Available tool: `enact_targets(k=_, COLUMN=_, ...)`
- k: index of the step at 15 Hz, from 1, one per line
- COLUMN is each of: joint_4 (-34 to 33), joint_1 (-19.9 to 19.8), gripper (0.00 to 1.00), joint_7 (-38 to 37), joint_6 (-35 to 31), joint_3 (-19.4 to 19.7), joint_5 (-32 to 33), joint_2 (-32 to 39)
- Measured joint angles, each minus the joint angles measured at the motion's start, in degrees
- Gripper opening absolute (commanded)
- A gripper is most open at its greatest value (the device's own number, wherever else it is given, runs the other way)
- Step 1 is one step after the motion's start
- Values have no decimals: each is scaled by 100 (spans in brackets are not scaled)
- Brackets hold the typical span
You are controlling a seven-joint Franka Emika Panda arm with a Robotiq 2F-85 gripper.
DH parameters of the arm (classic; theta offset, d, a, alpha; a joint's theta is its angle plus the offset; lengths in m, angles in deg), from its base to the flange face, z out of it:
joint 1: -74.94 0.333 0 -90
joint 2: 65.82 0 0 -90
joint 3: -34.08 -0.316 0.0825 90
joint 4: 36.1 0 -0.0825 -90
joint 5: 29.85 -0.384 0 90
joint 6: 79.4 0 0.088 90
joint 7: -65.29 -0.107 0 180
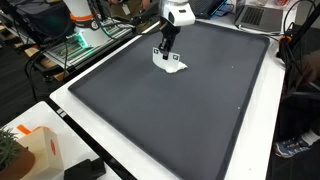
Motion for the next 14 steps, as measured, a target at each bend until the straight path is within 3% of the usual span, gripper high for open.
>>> enact_targets(k=3, joint_4=-397, joint_1=2, gripper=1, joint_7=-156, joint_6=506, joint_3=-3, joint_5=-96, joint_2=215)
enact_targets(k=9, joint_4=-1970, joint_1=-33, gripper=1, joint_7=-687, joint_6=2219, joint_3=28, joint_5=-454, joint_2=1128)
enact_targets(k=14, joint_4=-2369, joint_1=-500, gripper=1, joint_7=128, joint_6=2572, joint_3=35, joint_5=-1210, joint_2=853)
